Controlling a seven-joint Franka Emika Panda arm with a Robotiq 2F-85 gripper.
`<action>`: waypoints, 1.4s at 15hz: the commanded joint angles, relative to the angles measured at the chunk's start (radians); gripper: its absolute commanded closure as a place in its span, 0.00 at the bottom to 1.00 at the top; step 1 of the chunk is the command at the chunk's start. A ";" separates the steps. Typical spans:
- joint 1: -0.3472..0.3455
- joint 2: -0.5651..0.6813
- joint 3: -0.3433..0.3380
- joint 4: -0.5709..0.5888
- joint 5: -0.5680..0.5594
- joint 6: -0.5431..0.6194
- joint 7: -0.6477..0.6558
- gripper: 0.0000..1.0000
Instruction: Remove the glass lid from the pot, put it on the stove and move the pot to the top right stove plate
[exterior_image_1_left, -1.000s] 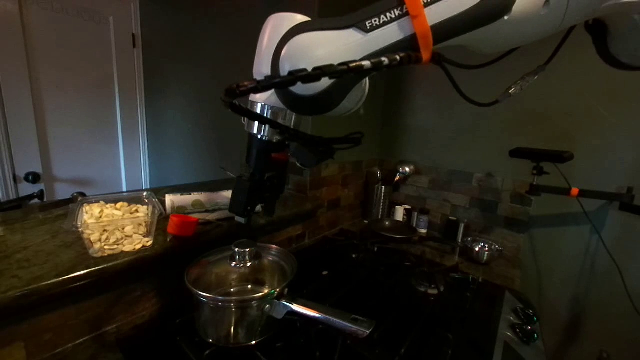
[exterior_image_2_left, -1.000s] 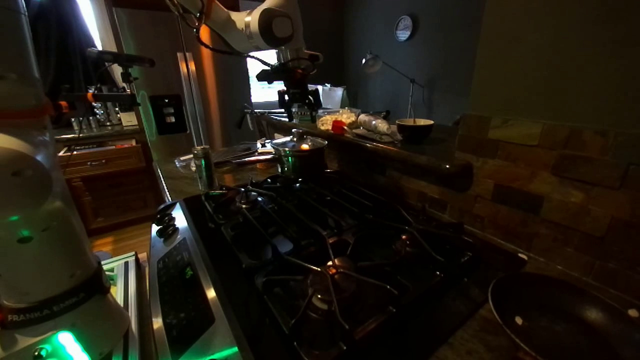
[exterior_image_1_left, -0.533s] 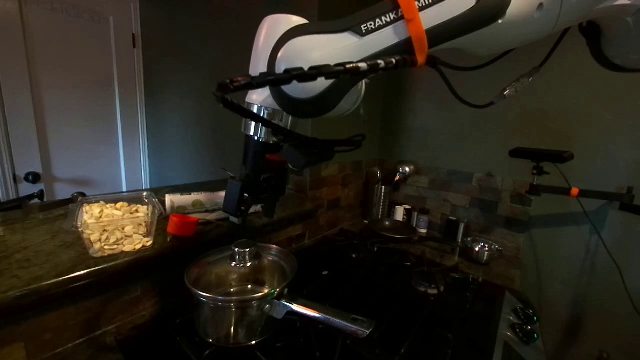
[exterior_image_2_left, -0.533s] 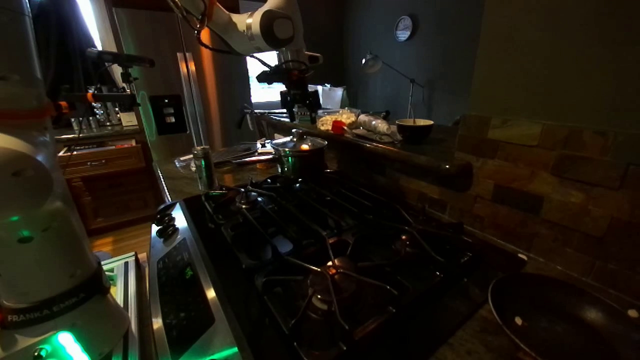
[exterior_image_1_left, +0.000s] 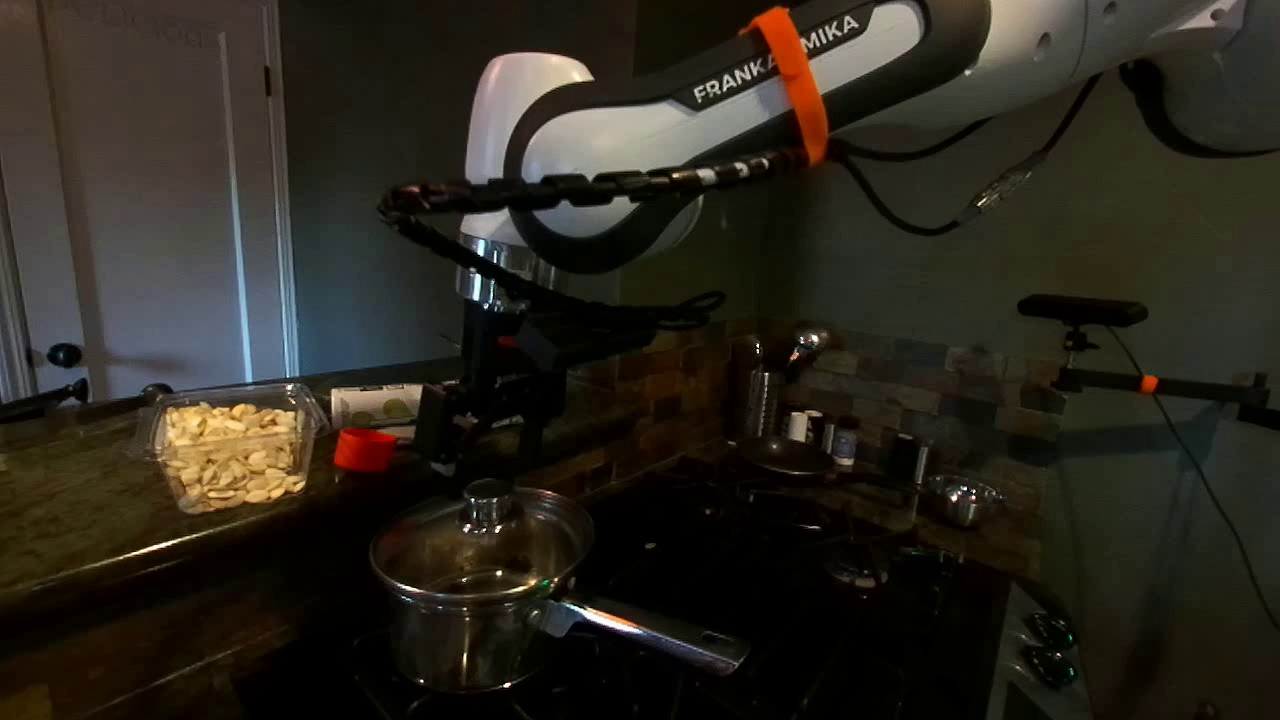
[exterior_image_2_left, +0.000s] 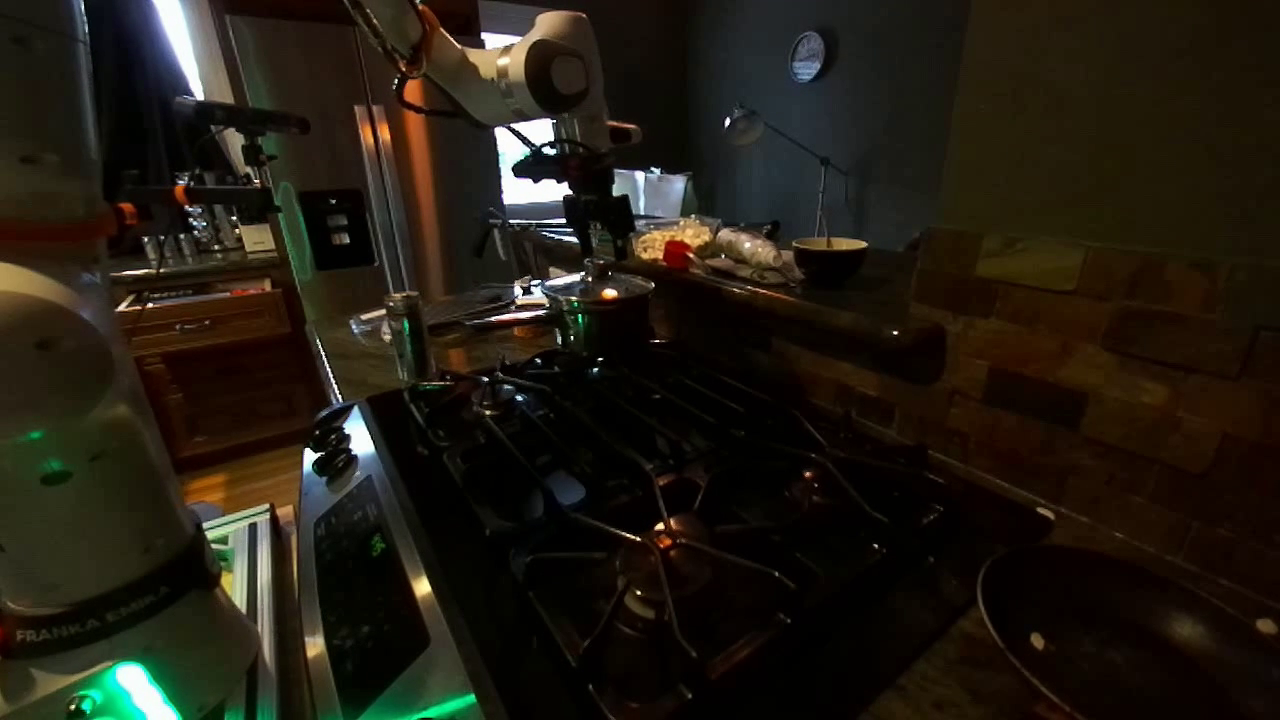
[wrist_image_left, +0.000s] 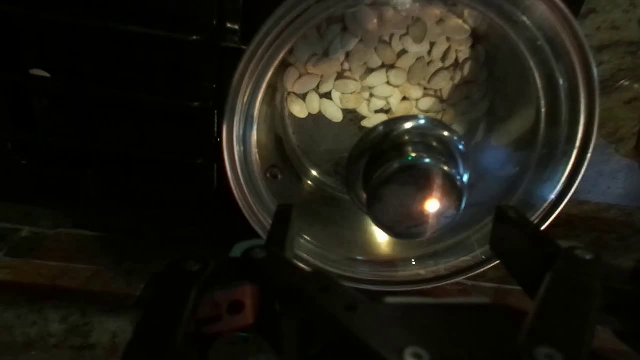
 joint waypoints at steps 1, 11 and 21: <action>0.028 0.039 -0.009 0.053 -0.033 -0.062 0.071 0.00; 0.030 0.065 -0.009 0.093 -0.003 -0.119 0.075 0.59; 0.027 0.024 -0.019 0.099 -0.017 -0.135 0.080 0.77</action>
